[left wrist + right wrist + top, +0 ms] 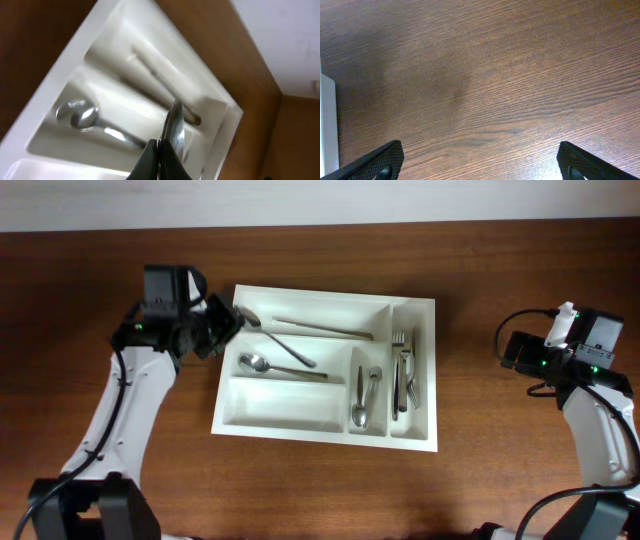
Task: Pack container
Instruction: 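Lower the spoon into the large left compartment and open the left gripper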
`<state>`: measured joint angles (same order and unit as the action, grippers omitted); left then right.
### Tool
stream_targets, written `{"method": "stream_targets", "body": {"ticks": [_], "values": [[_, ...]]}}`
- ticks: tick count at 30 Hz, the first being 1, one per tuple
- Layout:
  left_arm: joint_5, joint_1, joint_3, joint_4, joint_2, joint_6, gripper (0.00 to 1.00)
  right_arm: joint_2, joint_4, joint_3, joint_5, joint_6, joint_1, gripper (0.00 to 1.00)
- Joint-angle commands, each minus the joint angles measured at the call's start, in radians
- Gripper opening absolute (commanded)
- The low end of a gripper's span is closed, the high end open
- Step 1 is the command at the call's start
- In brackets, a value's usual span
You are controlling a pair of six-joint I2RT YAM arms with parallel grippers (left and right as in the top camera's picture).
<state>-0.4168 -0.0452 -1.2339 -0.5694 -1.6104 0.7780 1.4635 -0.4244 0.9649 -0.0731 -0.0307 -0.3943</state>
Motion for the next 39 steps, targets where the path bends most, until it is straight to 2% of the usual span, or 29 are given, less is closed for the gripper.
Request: {"method": "stream_targets", "body": {"ticks": [1, 3, 7, 17, 31, 33, 35, 39], "values": [[-0.056, 0.004, 0.037, 0.019, 0.007, 0.063, 0.02, 0.004, 0.000, 0.011, -0.002, -0.006, -0.005, 0.99], [-0.059, 0.001, 0.049, 0.003, 0.007, 0.093, 0.02, 0.004, 0.000, 0.011, -0.002, -0.006, -0.005, 0.99], [-0.029, -0.014, 0.108, 0.006, 0.007, 0.250, 0.02, 0.004, 0.000, 0.011, -0.002, -0.006, -0.005, 0.99], [0.014, -0.031, 0.217, 0.131, 0.007, 0.357, 0.02, 0.004, 0.000, 0.011, -0.002, -0.006, -0.005, 0.99], [0.157, -0.099, 0.220, 0.132, 0.007, 0.434, 0.02, 0.004, 0.000, 0.011, -0.002, -0.006, -0.005, 0.99], [0.156, -0.095, 0.220, 0.153, 0.007, 0.441, 0.05, 0.004, 0.000, 0.011, -0.002, -0.006, -0.005, 0.99], [0.151, -0.087, 0.220, 0.190, 0.011, 0.441, 0.14, 0.004, 0.000, 0.011, -0.002, -0.006, -0.005, 0.99], [0.136, -0.060, 0.220, 0.267, 0.046, 0.441, 0.47, 0.004, 0.000, 0.011, -0.002, -0.006, -0.005, 0.99]]}}
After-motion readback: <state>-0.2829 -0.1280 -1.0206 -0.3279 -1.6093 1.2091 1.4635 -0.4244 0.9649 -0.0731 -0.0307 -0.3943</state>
